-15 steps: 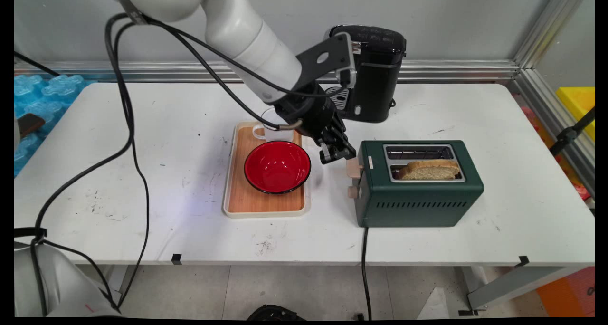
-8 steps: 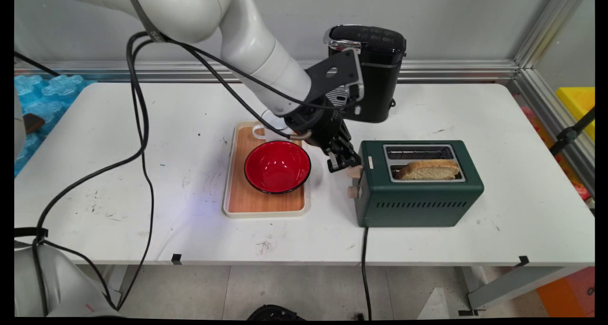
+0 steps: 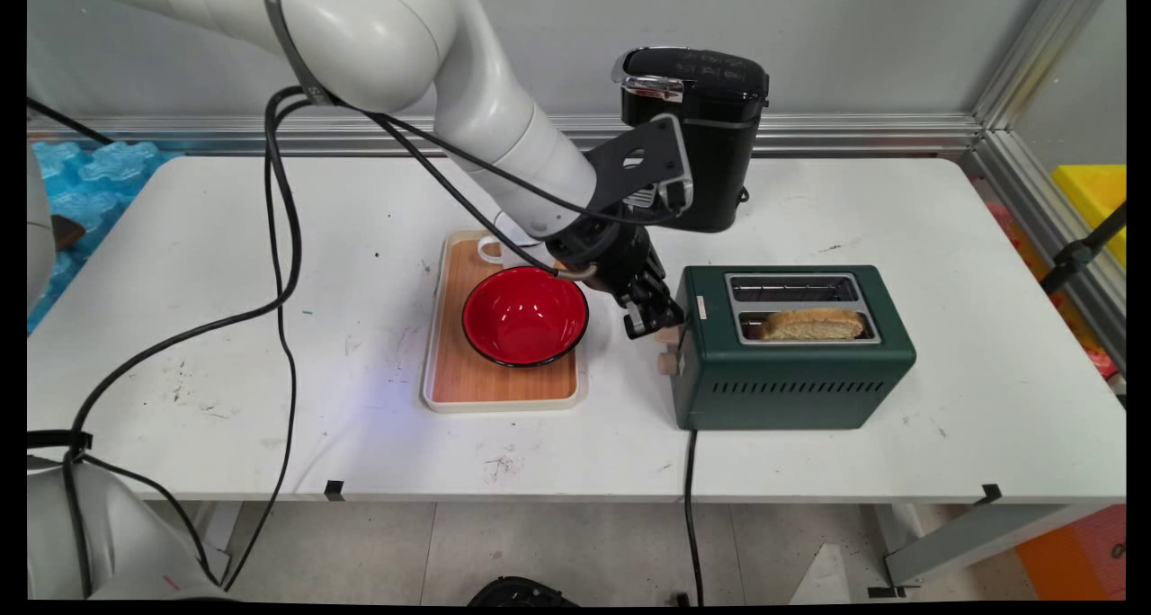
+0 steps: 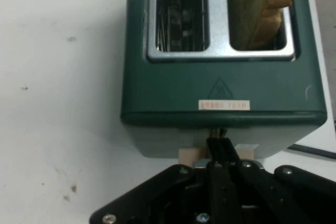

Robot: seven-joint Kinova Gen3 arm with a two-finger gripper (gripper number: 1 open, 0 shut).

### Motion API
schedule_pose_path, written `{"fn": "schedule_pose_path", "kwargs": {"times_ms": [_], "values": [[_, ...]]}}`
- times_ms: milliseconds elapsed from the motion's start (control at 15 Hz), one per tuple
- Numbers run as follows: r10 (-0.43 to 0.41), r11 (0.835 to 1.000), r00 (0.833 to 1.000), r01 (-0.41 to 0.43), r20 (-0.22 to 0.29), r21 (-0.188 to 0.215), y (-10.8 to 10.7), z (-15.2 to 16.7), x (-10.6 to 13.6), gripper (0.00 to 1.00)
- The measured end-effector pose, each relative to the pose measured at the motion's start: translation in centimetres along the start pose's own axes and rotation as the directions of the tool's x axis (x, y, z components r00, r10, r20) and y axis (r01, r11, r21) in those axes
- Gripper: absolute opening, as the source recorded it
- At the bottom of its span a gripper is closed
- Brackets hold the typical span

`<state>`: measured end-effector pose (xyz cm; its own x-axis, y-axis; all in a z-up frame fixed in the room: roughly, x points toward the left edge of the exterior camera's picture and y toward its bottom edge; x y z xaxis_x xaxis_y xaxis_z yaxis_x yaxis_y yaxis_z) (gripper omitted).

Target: Press the toaster switch

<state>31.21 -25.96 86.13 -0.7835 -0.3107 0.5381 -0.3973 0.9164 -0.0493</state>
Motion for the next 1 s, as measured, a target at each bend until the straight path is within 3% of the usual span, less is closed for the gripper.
{"fn": "schedule_pose_path", "kwargs": {"times_ms": [1000], "values": [[-0.045, 0.999, 0.998, 0.045, 0.033, 0.001, 0.3, 2.4, -2.0, 0.00]]}}
